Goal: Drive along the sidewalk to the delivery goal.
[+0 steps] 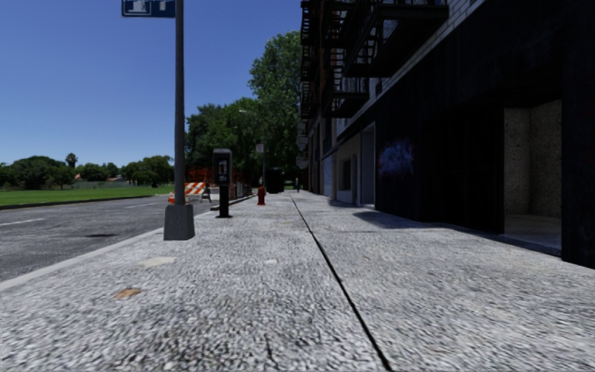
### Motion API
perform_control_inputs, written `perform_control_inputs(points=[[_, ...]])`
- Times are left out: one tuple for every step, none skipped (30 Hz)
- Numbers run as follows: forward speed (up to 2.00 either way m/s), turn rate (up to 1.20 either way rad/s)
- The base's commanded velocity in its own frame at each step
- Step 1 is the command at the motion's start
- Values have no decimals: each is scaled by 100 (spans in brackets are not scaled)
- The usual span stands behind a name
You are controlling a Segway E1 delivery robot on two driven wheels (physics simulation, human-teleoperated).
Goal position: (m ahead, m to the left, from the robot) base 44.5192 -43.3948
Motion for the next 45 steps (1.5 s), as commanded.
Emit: perform_control_inputs(points=[[200,-9],[200,0],[200,0],[200,0],[200,0],[200,0],[200,0],[200,0],[200,0],[200,0],[200,0],[200,0],[200,0],[200,0],[200,0],[200,0],[200,0],[200,0],[200,0],[200,0],[200,0],[200,0],[200,0],[200,0],[200,0],[200,0],[200,0],[200,0],[200,0],[200,0],[200,0],[200,0],[200,0],[200,0],[200,0],[200,0],[200,0],[200,0],[200,0],[200,0],[200,0],[200,0],[200,0],[200,0],[200,0]])
